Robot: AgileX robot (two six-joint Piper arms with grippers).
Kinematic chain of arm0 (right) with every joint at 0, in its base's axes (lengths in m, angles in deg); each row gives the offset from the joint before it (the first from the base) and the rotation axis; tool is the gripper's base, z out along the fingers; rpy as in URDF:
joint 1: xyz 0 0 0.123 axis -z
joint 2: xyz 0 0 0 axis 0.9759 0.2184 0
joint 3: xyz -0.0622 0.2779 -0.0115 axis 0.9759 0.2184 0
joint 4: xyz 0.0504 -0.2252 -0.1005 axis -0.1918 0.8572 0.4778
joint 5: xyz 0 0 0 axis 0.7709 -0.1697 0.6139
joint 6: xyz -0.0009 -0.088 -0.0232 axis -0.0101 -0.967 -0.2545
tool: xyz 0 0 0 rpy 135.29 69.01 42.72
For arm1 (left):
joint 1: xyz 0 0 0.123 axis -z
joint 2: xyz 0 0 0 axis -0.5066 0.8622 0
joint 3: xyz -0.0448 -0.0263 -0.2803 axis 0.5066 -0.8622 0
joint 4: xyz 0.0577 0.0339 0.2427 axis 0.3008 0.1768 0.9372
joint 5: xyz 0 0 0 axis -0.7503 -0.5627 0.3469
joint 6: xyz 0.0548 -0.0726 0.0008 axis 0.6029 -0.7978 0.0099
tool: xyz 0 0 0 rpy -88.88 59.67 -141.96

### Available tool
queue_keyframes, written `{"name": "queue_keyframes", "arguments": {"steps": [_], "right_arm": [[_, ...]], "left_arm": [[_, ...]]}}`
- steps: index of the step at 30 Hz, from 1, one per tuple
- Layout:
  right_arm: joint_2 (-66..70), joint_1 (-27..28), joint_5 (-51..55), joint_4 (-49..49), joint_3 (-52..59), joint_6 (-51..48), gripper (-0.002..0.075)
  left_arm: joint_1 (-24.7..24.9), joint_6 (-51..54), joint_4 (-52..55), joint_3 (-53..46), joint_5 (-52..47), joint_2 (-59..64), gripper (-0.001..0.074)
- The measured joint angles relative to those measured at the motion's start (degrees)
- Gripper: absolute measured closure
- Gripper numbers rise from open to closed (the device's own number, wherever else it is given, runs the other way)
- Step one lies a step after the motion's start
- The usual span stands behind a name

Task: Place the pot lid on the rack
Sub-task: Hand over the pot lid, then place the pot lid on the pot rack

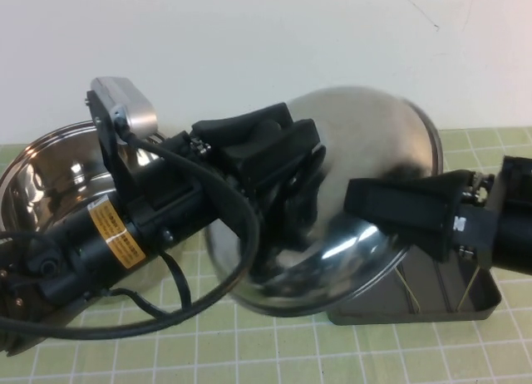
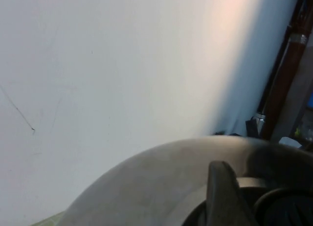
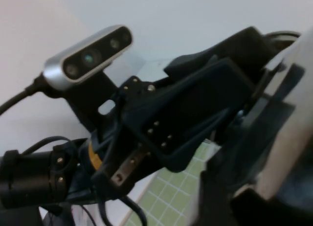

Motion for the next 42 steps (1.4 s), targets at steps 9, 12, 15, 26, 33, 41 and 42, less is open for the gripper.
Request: {"name": "queue_keyframes", "arguments": {"steps": [9, 12, 15, 26, 33, 41, 42], "right_arm": [[0.9, 0.0, 2.8, -0.4, -2.1, -5.0, 0.0484], [0.9, 0.0, 2.6, 0.3, -3.5, -9.2, 0.0603], [1.2, 0.0, 1.6, 1.2, -4.8, -12.3, 0.0631], [-0.4, 0.0, -3.6, 7.2, -7.6, -16.8, 0.0631], [-3.1, 0.0, -9.5, 25.8, -7.6, -3.5, 0.0631], [3.2, 0.0, -12.2, 31.9, -7.6, 0.7, 0.0631], [4.1, 0.0, -13.0, 31.9, -7.6, 0.7, 0.0631]], "left_arm": [[-0.1, -0.8, -1.5, 0.0, 1.2, 0.0, 0.0423], [-0.2, -0.8, -0.4, 0.0, 1.1, 0.0, 0.0347], [-0.1, -0.6, 1.3, 0.0, 1.0, 0.0, 0.0235], [-11.1, -10.7, 9.2, 0.0, 1.9, -1.0, 0.0305], [-27.3, -23.4, 23.3, 0.0, 1.9, -5.1, 0.0689], [-32.2, -26.6, 38.5, 0.0, 2.6, -7.5, 0.0731], [-32.2, -26.8, 40.2, 0.0, 2.8, -7.5, 0.0731]]}}
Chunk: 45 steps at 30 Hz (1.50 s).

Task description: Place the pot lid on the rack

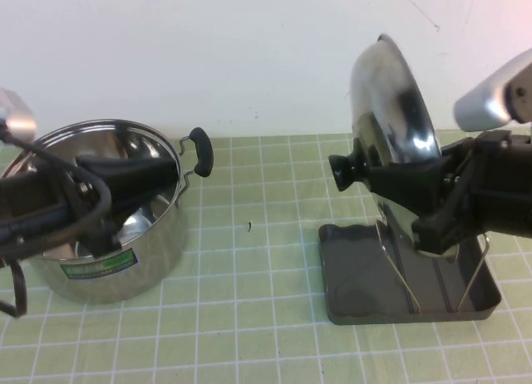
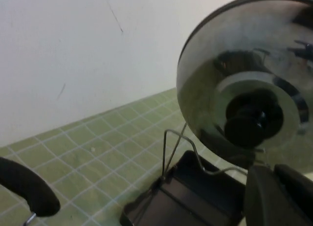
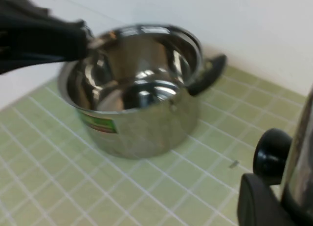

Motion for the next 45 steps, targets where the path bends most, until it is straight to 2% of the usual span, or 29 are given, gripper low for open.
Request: {"name": "queue_keyframes", "arguments": {"steps": [10, 12, 17, 21, 24, 27, 34, 37, 45], "right_arm": [[4.6, 0.0, -5.2, 0.1, 0.4, -5.8, 0.0619], [4.7, 0.0, -6.2, 0.1, 0.5, -6.8, 0.0572], [4.7, 0.0, -7.9, 0.1, 0.5, -6.9, 0.0358], [4.3, 0.0, -7.6, 0.1, 0.5, -6.9, 0.0323], [1.7, 0.0, -6.7, 0.1, 0.6, -6.9, 0.0348], [-3.8, 0.0, -6.6, 0.7, 0.6, -6.9, 0.0419], [-19.1, 0.0, -6.6, 1.5, 3.0, -8.2, 0.068], [-26.0, 0.0, -6.6, 1.5, 7.6, -8.7, 0.0713], [-45.3, 0.0, -6.3, 1.6, 20.4, -10.5, 0.0727]], "left_arm": [[-0.2, -1.5, 7.2, 0.0, 0.4, 0.0, 0.0734], [-0.2, -2.5, 8.2, 0.0, -0.7, 0.0, 0.0734], [-0.2, -4.0, 10.3, 0.0, -3.8, 0.0, 0.0734], [-0.2, -4.0, 10.8, 0.0, -4.7, 0.0, 0.0733], [-0.2, -5.0, 11.8, 0.0, -7.9, -1.4, 0.0734], [-0.2, -7.8, 14.5, 0.0, -14.0, -5.3, 0.0734], [-0.2, -15.7, 21.2, -1.8, -29.9, -23.2, 0.0734], [-0.2, -16.5, 21.4, -5.6, -34.2, -31.3, 0.0734], [-0.2, -19.0, 21.3, -20.4, -50.1, -50.1, 0.0734]]}}
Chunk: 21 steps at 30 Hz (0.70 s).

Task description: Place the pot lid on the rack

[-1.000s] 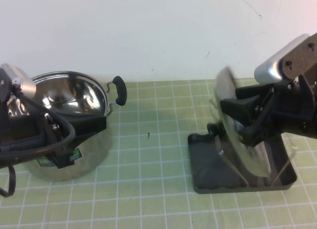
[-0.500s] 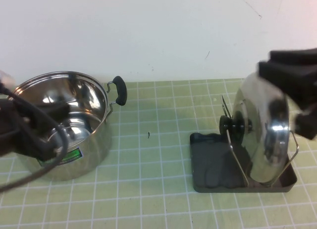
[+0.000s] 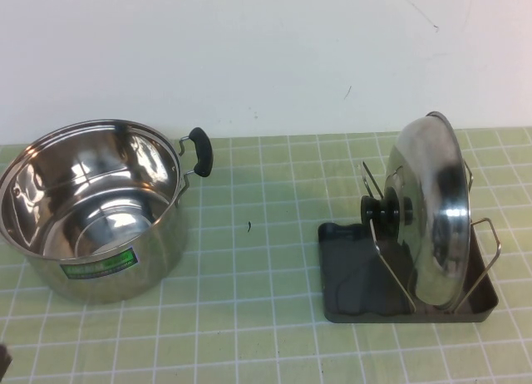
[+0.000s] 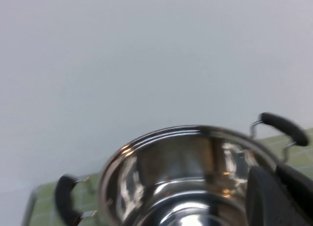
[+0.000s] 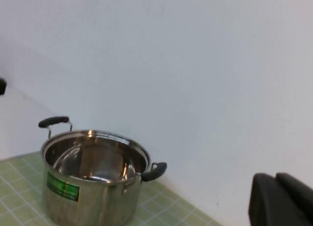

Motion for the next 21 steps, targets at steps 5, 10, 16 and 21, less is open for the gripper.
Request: {"name": "queue_keyframes", "arguments": {"steps": [5, 10, 16, 21], "right_arm": [[-7.8, 0.0, -3.1, 0.0, 4.5, -1.0, 0.0727], [-8.8, 0.0, -8.7, -0.6, 6.9, -1.2, 0.0727], [-8.8, 0.0, -10.1, -2.9, 8.9, -1.2, 0.0727], [-8.8, 0.0, -10.2, -2.9, 10.3, -1.2, 0.0727]], "left_arm": [[0.0, -1.1, -0.2, -8.1, -4.1, -7.0, 0.0734], [0.0, -1.3, -0.5, -13.9, -2.8, -8.1, 0.0734], [0.0, -1.3, -0.5, -19.5, -0.1, -8.1, 0.0735], [0.0, -1.3, -0.5, -19.6, 0.4, -8.1, 0.0735]]}}
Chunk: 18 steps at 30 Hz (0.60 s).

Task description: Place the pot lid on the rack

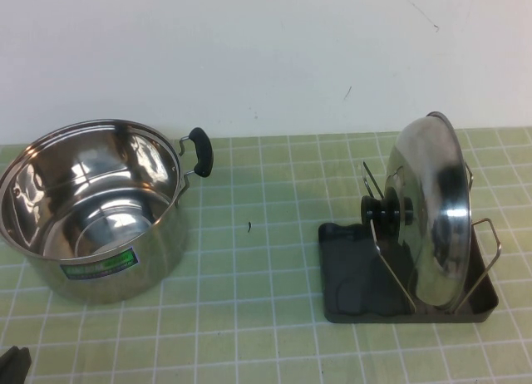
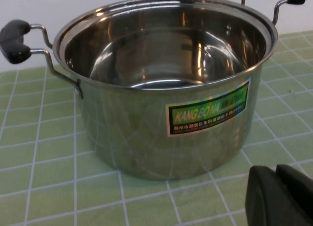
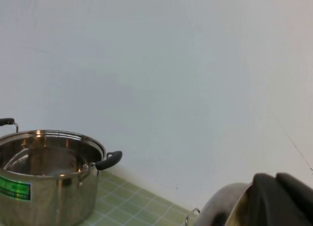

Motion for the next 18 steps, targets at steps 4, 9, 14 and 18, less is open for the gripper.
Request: {"name": "queue_keyframes", "arguments": {"steps": [4, 9, 14, 18], "right_arm": [[0.0, 0.0, -0.1, -0.1, 0.1, 0.0, 0.0727], [0.0, 0.0, -6.5, -0.2, 3.5, 0.0, 0.0727], [-2.2, 2.3, -19.2, 8.5, 12.2, 3.2, 0.0727], [-6.9, 9.8, -22.3, 28.2, 18.3, 21.6, 0.0727]], "left_arm": [[0.0, 0.0, 0.0, 0.0, 0.0, 0.0, 0.0735], [0.0, 0.0, 0.0, 0.0, 0.0, 0.0, 0.0735], [0.0, -0.2, 0.0, 0.0, 0.0, 0.0, 0.0735], [0.0, -0.2, 0.0, 0.0, 0.0, 0.0, 0.0735]]}}
